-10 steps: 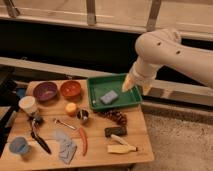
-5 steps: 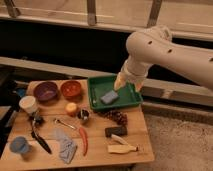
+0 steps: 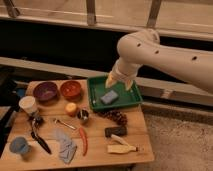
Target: Place apple in plastic cup
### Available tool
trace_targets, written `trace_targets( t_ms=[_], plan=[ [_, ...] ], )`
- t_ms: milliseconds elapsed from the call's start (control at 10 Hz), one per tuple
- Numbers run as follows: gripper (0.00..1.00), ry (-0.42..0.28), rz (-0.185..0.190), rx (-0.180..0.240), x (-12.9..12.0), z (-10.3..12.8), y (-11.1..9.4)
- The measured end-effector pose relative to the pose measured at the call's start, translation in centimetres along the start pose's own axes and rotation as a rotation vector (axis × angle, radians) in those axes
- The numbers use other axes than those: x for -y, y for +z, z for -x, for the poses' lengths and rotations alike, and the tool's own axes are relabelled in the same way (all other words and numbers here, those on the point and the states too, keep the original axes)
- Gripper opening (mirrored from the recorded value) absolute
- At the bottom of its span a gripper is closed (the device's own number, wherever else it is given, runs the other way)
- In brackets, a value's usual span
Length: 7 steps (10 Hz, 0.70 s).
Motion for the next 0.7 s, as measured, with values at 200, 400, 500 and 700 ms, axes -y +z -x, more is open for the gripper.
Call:
trace_targets(
  t_ms=[200,400,500,700],
  plan=[
    [0.65,-0.042,0.045,-0.008,-4.1,1.7,2.2],
    [0.65,-0.071,0.064,-0.017,-6.2,2.1,2.9],
    [0.65,-0.071,0.057,-0.013,-5.8,2.2,2.9],
    [0.65,-0.077,0.06,-0.016,-6.2,2.1,3.0]
  ],
)
